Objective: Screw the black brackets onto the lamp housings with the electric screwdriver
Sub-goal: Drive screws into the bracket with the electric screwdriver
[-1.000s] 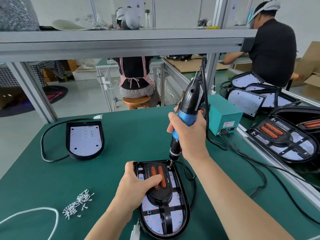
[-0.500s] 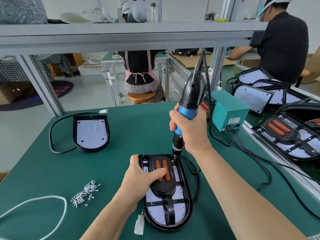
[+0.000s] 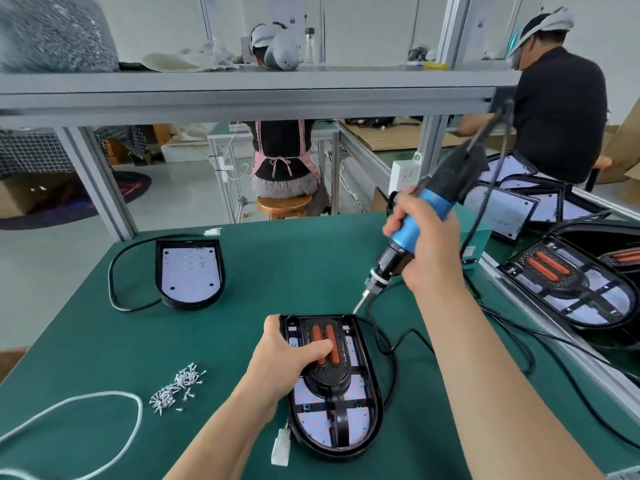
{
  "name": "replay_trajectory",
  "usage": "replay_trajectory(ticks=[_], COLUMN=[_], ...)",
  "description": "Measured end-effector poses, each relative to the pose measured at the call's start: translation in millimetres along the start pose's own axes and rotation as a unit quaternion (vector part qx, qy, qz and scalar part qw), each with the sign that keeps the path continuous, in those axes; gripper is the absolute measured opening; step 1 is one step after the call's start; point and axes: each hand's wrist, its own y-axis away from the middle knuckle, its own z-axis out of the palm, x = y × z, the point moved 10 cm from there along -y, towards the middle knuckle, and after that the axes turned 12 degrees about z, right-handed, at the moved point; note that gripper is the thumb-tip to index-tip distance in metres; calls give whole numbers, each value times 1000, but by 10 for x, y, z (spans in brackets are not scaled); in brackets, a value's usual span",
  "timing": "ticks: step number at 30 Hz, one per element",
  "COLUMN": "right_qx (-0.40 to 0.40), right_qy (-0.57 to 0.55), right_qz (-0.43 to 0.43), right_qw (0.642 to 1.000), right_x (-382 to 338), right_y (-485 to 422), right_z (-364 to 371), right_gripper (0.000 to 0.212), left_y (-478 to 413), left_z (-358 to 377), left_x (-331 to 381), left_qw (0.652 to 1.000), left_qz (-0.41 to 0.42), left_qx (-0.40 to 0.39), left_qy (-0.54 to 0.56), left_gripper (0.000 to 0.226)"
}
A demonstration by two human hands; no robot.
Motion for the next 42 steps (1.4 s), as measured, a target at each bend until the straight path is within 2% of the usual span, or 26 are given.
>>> replay_trajectory(ticks=[2, 5, 10, 14, 17, 18, 19, 22, 23, 26, 29, 37, 40, 42], right_qx=[36, 79, 58, 48, 51, 52, 53, 52, 53, 56, 57, 51, 56, 59], right_qy=[-97, -239, -358, -335, -314, -313, -314, -315, -316, -318, -320, -317, -320, -327], right_qz=[54, 144, 223, 271, 293, 298, 301, 297, 296, 297, 295, 301, 302, 300], right_qw=[993, 957, 905, 901, 902, 900, 899, 900, 900, 899, 898, 898, 896, 894], right_x=[143, 494, 984, 1221, 1360, 1397, 1423, 1451, 1458, 1471, 1470, 1450, 1449, 1432], right_y=[45, 203, 467, 479, 453, 449, 443, 428, 426, 427, 425, 454, 478, 491], right_z=[-223, -518, -748, -843, -903, -918, -928, -937, -935, -929, -929, -897, -894, -889], right_gripper=[12, 13, 14, 15, 16, 16, 16, 16, 17, 19, 20, 16, 17, 17], left_y=[-10, -29, -12, 51, 120, 134, 139, 141, 151, 174, 182, 83, 75, 106], left_z=[-11, -24, -15, 7, -131, -272, -462, -1134, -1326, -1611, -1601, -1457, -1404, -1349], left_x=[-2, -14, 9, 126, 206, 243, 303, 449, 452, 344, 246, 246, 269, 370], left_qw=[1000, 1000, 1000, 998, 987, 982, 975, 941, 930, 911, 901, 848, 836, 838], left_qz=[3, 1, -3, -6, -10, -8, 0, 28, 22, -11, -24, 18, 19, 51], left_qx=[5, 10, 0, -17, -19, 3, 35, 114, 119, 73, 33, 0, -22, -12], left_qy=[-5, -11, -24, -58, -158, -191, -221, -318, -348, -405, -431, -530, -548, -544], left_gripper=[75, 75, 72, 76, 90, 86, 74, 15, 9, 6, 7, 14, 14, 15])
